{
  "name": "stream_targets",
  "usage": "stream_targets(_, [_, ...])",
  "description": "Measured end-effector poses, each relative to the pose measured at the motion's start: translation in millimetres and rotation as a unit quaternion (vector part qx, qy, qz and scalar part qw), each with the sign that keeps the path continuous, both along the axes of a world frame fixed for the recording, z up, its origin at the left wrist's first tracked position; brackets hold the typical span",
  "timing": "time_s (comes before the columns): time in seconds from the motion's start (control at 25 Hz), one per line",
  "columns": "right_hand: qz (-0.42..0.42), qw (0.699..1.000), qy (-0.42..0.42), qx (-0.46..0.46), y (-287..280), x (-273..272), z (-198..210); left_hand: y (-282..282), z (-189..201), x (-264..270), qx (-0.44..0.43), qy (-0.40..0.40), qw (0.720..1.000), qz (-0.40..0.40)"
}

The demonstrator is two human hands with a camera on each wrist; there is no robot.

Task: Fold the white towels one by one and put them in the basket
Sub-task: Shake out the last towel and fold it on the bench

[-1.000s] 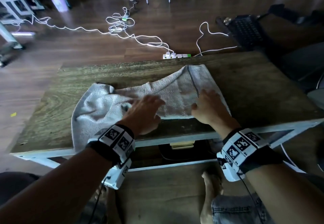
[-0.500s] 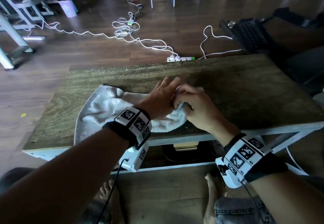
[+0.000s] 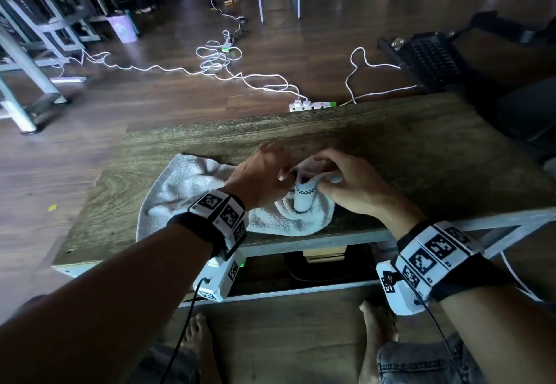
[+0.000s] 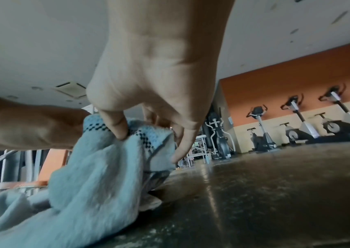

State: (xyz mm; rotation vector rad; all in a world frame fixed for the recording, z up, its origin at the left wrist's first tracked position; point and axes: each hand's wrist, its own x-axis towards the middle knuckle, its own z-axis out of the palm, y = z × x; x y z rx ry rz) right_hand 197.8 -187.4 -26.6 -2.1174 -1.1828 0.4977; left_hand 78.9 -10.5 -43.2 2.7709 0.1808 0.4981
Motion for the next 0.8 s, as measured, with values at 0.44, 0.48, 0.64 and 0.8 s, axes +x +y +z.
stream_targets(0.44, [0.012,0.991,0.128,-0.047,-2.7,-6.0,6.1,-5.4,23.1,-2.8,-0.055,0.013,0.998,0.013])
stream_targets(0.48, [0.018,0.993,0.099,-0.063,-4.8,-3.9,4.9,-2.4,26.9,-4.6,-0.079,0.024,0.996,0.030])
stream_targets(0.64, [-0.001,0.964,-0.221,-0.150,-9.2,4.5,-4.6,11.4,40.6,-22.2,-0.071,0.072,0.995,0.024])
stream_targets(0.8, [-0.054,0.963,-0.262,-0.006,-3.1,2.8,1.2,8.6,35.5,-37.4,0.010,0.242,0.968,0.059])
